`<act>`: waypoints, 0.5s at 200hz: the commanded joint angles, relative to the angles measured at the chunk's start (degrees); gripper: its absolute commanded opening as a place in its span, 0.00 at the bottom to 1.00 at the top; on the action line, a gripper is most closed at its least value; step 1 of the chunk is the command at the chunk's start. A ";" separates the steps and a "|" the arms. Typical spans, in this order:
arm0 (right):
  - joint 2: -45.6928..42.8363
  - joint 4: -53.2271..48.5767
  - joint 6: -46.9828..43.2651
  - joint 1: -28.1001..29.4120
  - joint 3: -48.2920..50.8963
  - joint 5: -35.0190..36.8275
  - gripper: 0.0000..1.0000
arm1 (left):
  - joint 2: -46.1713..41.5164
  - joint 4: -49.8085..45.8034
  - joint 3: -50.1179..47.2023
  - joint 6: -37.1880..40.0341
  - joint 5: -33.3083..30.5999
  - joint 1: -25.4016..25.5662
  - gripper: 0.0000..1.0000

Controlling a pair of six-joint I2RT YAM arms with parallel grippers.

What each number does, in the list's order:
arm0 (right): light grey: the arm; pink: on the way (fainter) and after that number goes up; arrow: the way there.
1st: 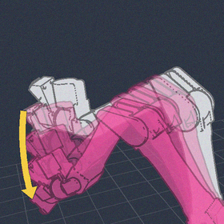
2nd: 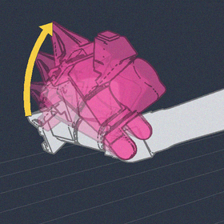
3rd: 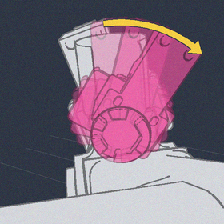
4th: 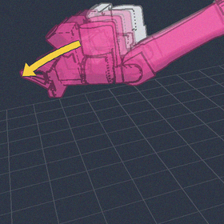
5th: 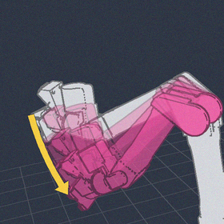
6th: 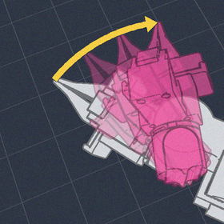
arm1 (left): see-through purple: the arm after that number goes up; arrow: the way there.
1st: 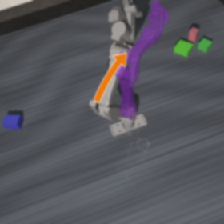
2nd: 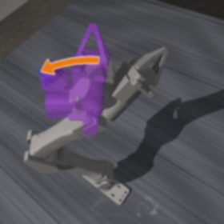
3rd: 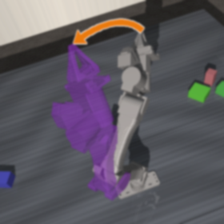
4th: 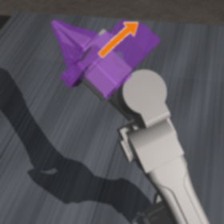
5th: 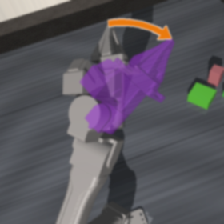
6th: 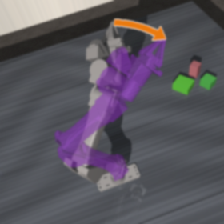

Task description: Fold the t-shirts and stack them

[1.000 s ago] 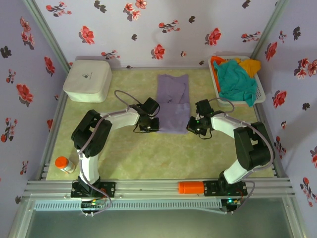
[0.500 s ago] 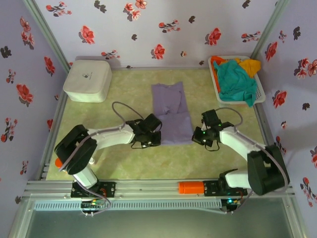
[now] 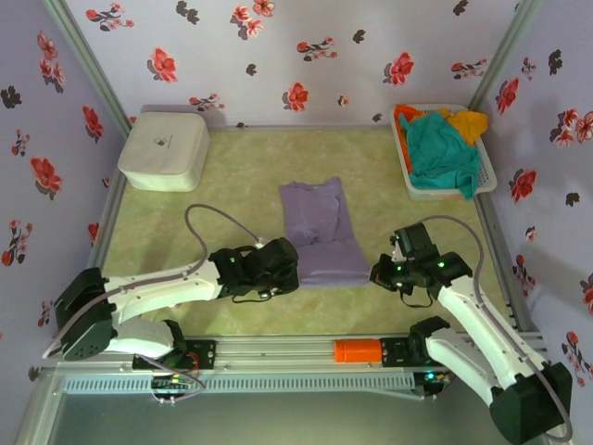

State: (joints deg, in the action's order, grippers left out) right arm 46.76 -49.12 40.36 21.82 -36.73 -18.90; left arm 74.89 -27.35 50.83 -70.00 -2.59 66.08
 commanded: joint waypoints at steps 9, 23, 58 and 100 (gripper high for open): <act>0.39 -7.79 0.88 0.20 -8.29 0.33 0.00 | -4.83 -10.48 4.37 -2.77 -4.35 -0.12 0.00; 2.04 -8.57 0.29 0.15 -11.77 1.13 0.00 | -6.06 -12.99 6.02 -2.69 -5.05 -0.83 0.00; 8.54 -8.88 -1.91 0.13 -19.02 1.03 0.00 | -7.54 -14.61 8.25 0.36 -3.80 -4.96 0.00; 12.30 -6.34 -1.42 0.09 -22.07 -0.24 0.00 | -9.66 -12.54 5.85 1.51 -0.77 -9.67 0.00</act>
State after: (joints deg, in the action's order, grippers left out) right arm 57.91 -54.85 39.46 22.04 -56.49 -20.25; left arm 67.31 -36.29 58.02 -70.13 -3.66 59.05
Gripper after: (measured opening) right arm 0.043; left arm 0.047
